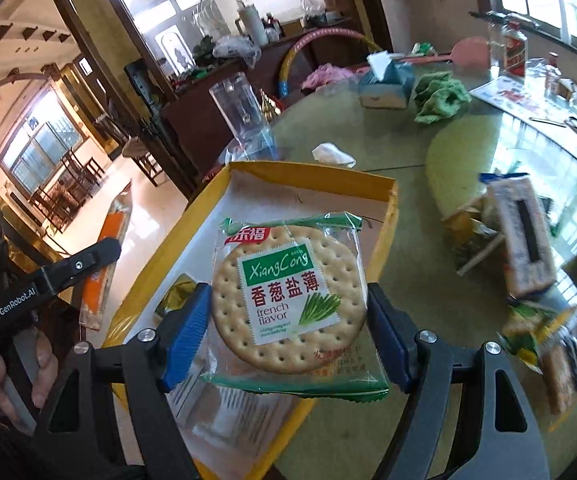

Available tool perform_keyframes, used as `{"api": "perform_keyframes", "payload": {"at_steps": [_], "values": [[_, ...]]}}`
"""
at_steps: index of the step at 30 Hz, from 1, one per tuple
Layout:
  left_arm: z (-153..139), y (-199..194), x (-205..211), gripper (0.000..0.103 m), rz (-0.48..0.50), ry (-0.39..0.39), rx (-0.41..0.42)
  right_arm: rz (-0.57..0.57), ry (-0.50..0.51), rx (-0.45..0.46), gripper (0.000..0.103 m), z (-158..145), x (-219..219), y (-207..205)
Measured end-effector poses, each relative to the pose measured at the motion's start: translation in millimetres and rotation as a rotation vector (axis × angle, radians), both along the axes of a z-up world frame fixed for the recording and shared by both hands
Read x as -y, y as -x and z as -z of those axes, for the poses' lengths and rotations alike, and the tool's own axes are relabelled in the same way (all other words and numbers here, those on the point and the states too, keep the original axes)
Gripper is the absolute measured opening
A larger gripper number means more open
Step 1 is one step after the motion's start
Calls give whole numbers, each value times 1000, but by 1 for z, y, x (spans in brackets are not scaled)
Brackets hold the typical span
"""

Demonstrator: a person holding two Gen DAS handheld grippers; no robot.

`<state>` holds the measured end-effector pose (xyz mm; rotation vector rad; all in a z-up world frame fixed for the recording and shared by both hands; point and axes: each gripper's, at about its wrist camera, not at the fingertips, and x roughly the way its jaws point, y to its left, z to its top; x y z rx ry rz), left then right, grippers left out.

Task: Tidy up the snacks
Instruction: 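Place both cracker packs into the yellow tray and open both grippers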

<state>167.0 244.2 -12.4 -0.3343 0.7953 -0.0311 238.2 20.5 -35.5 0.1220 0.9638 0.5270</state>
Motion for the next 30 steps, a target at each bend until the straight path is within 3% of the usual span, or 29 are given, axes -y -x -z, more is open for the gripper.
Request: {"api": "perform_keyframes", "payload": {"at_steps": [5,11,21,23,27,28,30], "values": [[24,-46,1,55,40,-27,-94,-5,49,-55,76,21,-24,-39],[52,-82,-5,55,71,-4,-202,17,128,-103,76,47,-44,-85],[61,-105,-5,59,65,-42,-303,24,195,-118,81,57,-60,-97],[60,-106,-8,62,76,-18,-324,23,188,-120,82,57,-59,-98],[46,-94,-17,67,55,48,-271,39,138,-108,85,48,-49,-92],[42,-91,-16,74,41,39,-255,42,122,-91,86,43,-46,-88],[29,-71,-14,77,0,4,-186,54,86,-60,87,31,-36,-76]]}}
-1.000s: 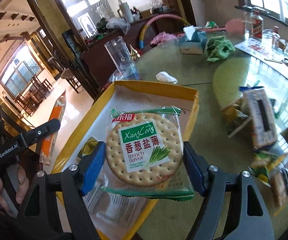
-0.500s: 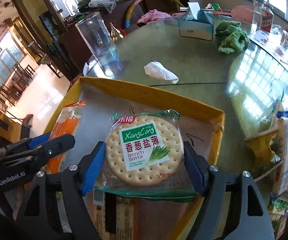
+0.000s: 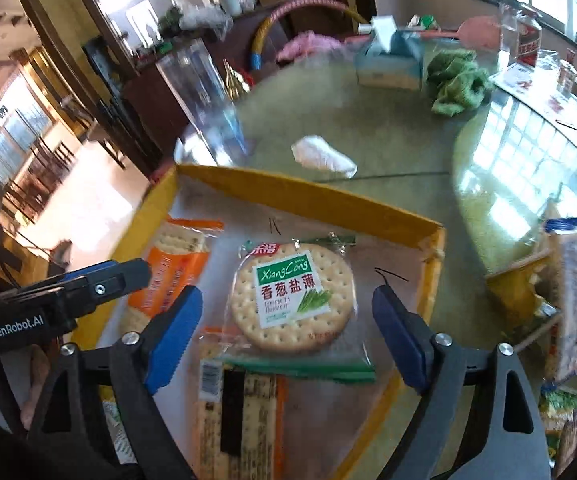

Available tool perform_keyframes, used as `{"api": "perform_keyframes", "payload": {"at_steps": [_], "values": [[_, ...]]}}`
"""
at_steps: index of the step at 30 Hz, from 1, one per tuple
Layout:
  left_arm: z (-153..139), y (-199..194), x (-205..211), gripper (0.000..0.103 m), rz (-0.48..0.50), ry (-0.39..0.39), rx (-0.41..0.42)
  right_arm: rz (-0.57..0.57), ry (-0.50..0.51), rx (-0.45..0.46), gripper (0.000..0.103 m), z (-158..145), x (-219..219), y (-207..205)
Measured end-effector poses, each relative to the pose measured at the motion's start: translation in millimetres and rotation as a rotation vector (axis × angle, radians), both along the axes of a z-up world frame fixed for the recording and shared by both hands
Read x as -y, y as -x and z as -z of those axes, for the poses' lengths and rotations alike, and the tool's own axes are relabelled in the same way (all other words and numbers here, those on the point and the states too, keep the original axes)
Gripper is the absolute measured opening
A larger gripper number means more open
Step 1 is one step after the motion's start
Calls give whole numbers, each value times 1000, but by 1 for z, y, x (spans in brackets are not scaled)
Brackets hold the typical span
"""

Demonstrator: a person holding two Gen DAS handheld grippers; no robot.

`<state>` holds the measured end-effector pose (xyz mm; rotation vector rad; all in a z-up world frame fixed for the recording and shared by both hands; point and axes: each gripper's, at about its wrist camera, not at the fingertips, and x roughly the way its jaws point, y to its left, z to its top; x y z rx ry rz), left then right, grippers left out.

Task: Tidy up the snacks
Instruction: 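Place both cracker packs into the yellow tray and open both grippers, then grasp a cracker pack with the right gripper while the left grasps the green garlic-pea bag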

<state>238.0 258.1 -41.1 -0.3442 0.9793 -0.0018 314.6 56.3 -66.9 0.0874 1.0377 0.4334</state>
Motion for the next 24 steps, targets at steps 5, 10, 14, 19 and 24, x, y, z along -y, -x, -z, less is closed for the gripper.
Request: {"api": "perform_keyframes", "payload": {"at_steps": [5,10,14,19,24], "values": [[-25,62,23,77,-40,-38,119,-32,-91,66,87,-27,26,45],[-35,121,73,79,-17,-78,224,-79,-178,100,87,-42,70,102],[-39,141,113,79,47,-69,260,-40,-220,90,87,-36,115,130],[-43,158,157,79,123,-73,283,61,-223,112,87,-30,169,166],[-32,160,194,79,223,-128,222,149,-185,123,87,-27,201,188]]}}
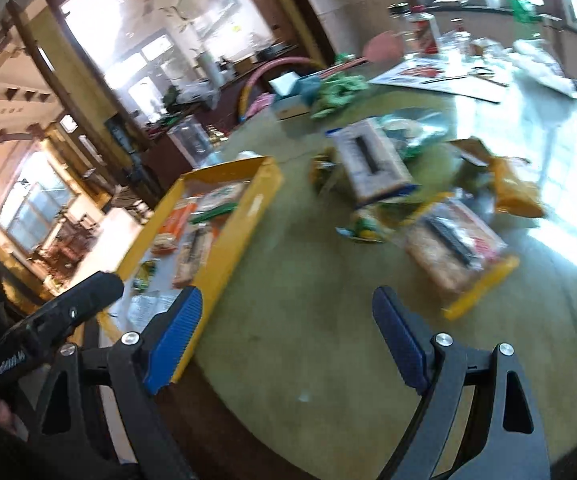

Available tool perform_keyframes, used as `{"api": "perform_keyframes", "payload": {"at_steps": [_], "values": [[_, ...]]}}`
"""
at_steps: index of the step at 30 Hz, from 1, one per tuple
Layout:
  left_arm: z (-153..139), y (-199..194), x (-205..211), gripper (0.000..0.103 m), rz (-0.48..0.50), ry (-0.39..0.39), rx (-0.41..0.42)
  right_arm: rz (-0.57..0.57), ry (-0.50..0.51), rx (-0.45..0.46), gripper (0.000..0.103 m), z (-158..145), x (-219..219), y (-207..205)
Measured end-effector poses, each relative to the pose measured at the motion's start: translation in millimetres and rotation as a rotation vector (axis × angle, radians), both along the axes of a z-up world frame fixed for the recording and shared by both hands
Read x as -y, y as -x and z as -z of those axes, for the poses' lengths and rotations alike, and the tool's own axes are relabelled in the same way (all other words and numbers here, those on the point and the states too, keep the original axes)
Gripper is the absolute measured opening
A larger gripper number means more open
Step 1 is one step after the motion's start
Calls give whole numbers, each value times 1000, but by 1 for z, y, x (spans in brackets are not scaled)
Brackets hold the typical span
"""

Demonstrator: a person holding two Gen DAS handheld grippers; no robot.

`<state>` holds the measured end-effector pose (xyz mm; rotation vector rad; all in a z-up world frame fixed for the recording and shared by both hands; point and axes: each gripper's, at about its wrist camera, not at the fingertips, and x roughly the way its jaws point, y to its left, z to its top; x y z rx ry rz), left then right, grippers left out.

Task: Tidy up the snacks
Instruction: 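Grasp a cracker pack with the right gripper while the left grasps the green garlic-pea bag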

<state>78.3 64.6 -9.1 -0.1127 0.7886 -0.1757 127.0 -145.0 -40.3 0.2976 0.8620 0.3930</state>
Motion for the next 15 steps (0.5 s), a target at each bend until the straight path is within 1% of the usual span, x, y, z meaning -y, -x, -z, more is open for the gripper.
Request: {"api": "perform_keyframes", "payload": {"at_steps": [2,4,7,11,15], "values": [[7,0,11,79,42,-28,-38,30,40,-4,87,1,9,4],[11,0,16,79,51,-40,-62,44,58,-9,87,1,20,9],[12,7,24,79,66,-29,-49,64,55,-18,87,-1,40,12],[15,6,36,79,102,-11,-56,89,46,-20,87,0,68,11],[18,1,44,79,126,7,-65,72,55,-39,87,7,80,-7]]}}
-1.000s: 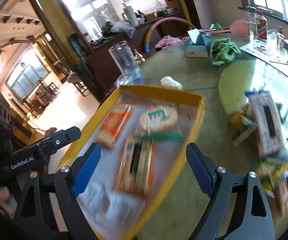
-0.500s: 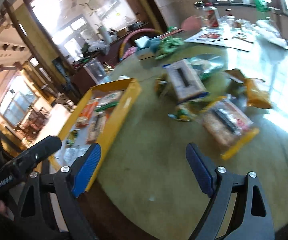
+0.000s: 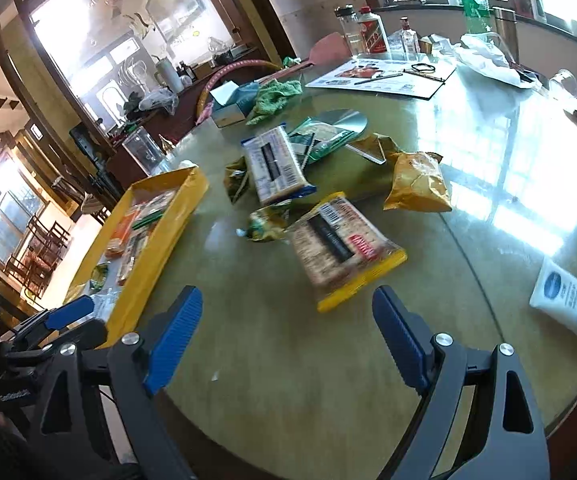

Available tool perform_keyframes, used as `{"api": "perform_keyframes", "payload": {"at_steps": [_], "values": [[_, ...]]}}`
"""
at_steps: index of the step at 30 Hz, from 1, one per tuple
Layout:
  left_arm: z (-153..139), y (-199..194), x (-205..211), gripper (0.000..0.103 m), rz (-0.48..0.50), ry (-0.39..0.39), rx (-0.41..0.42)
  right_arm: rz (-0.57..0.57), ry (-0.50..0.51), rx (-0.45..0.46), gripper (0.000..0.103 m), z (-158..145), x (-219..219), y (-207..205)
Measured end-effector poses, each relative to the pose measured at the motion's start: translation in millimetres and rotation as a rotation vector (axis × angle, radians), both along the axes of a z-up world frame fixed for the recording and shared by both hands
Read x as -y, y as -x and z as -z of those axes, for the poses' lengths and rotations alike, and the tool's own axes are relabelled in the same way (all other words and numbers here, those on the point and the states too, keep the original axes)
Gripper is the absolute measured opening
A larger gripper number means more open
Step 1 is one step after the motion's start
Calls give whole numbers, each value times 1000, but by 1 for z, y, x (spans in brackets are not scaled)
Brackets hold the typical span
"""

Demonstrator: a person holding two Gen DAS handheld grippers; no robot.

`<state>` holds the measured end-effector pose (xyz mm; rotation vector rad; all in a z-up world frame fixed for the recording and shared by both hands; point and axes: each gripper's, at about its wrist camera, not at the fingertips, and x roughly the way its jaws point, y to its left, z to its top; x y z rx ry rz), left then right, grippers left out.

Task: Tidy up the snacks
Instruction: 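Grasp a cracker pack with the right gripper while the left grasps the green garlic-pea bag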

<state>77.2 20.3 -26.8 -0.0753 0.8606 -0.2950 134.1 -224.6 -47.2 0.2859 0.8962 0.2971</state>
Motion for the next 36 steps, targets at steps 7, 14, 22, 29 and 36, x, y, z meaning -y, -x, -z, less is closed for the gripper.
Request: {"api": "perform_keyframes", "payload": {"at_steps": [7,14,22,29,36], "values": [[4,-8,2,79,1,11,-19,-93,88,-89,87,25,-7,-73],[10,-19,1,79,-5,15,-54,-180,256,-165,87,51,-30,-110],[16,-35,11,79,16,13,-75,-109,345,-147,71,59,-27,-69],[28,-76,36,79,90,19,-172,62,295,-131,70,55,-1,-13],[36,-138,59,77,82,39,-229,183,327,-77,70,57,17,-7]]}}
